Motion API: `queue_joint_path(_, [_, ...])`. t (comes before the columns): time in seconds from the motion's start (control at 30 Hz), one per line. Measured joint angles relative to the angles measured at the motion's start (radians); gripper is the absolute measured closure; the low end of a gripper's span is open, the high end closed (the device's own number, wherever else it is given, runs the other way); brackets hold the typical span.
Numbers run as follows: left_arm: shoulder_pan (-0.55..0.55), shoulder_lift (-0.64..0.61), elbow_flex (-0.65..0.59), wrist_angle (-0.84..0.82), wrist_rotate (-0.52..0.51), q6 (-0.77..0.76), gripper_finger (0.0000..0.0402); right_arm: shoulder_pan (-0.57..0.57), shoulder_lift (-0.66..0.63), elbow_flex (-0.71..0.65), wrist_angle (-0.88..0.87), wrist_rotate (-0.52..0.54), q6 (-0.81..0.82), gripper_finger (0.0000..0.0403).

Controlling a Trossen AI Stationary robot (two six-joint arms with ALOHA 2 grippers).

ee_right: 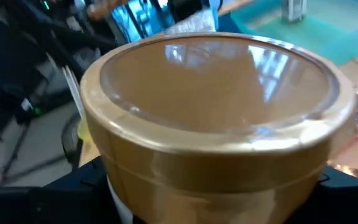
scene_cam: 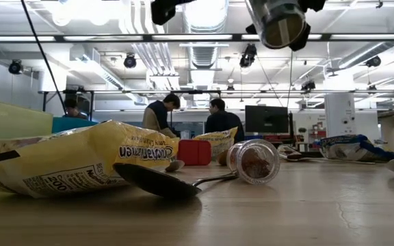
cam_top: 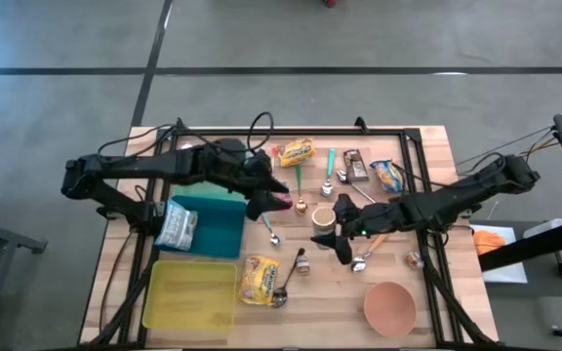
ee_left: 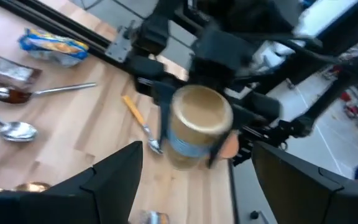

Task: Pick & Place Food Item
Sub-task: Put the gold seasoning bottle into the light blue bin

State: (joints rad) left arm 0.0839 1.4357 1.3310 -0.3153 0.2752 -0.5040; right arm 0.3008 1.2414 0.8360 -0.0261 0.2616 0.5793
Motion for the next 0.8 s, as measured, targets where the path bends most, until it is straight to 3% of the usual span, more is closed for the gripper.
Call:
queue_joint_path(0.23, [-0.001,0.079,0.072,-0.006,0.104,0.043,0.0092,-0.029,0.034,0.087,-0.075,-0.029,-0.006,0.0137])
queue_joint_path(0.5, [-0.018,0.158,0.118,-0.008,0.145,0.099,0.0092,-0.074,0.037,0.091,-0.072,-0.072,0.003,0.0137])
queue_joint_path(0.63, [-0.033,0.190,0.126,-0.006,0.131,0.184,0.0092,-0.094,0.037,0.091,-0.076,-0.087,0.007,0.0137])
queue_joint_path(0.8, [-0.042,0.199,0.124,0.005,0.033,0.236,0.0092,-0.103,0.038,0.091,-0.062,-0.109,-0.003,0.0137])
